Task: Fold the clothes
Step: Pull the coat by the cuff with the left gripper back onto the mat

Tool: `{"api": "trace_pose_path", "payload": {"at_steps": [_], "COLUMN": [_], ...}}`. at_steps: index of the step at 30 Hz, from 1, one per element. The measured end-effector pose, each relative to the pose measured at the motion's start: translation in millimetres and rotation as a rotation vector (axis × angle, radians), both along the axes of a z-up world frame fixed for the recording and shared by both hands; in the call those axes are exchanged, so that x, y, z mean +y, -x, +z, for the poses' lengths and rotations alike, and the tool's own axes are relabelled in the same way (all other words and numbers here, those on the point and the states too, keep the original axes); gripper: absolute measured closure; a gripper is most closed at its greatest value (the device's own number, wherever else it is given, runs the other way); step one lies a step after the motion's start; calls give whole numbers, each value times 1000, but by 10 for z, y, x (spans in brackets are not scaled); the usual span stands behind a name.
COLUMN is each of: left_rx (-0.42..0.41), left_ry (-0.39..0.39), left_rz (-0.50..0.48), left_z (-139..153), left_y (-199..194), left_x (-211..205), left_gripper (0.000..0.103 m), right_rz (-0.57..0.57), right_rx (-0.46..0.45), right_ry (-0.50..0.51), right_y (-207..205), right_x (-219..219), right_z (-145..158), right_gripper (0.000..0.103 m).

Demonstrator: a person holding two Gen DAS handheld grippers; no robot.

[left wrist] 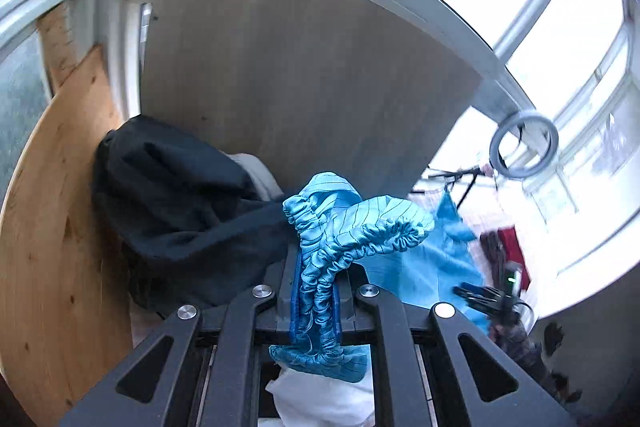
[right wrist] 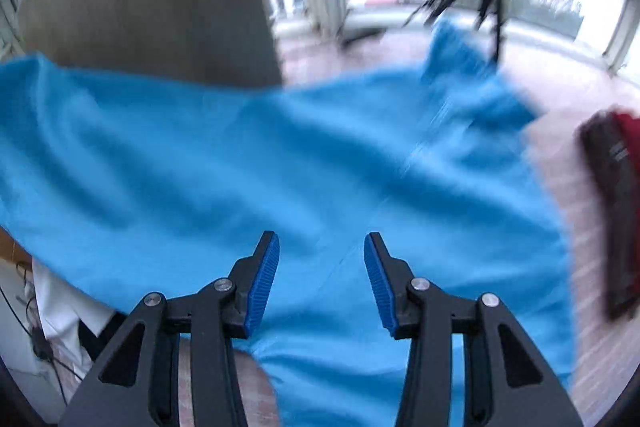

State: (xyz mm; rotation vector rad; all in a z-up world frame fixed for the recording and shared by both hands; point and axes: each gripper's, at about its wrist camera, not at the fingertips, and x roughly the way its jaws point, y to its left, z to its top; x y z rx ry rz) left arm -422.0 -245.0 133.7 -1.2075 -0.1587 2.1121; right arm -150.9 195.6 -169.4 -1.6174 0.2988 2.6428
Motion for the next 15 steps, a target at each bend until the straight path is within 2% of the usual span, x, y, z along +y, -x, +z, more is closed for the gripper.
{"api": "trace_pose_path", "payload": {"at_steps": [4, 7, 12, 15], "left_rx": [-22, -25, 13, 5], "left_ry": [29, 57, 75, 73], "left_rz": [-9, -17, -53, -73], "left_z": [-98, -42, 96, 103], "left_y": [-137, -269, -567, -740], "left_x": [240, 365, 841, 1233], "left_gripper": [93, 93, 92, 92], "right_rz": [52, 64, 66, 60], "right_rx": [-84, -116, -21, 36], "right_ry": [-44, -59, -13, -29], "right_y": [137, 203, -100, -460], "right_x": [-141, -226, -20, 317], "right_z": [-412, -501, -83, 173], "right_gripper": [59, 59, 59, 59]}}
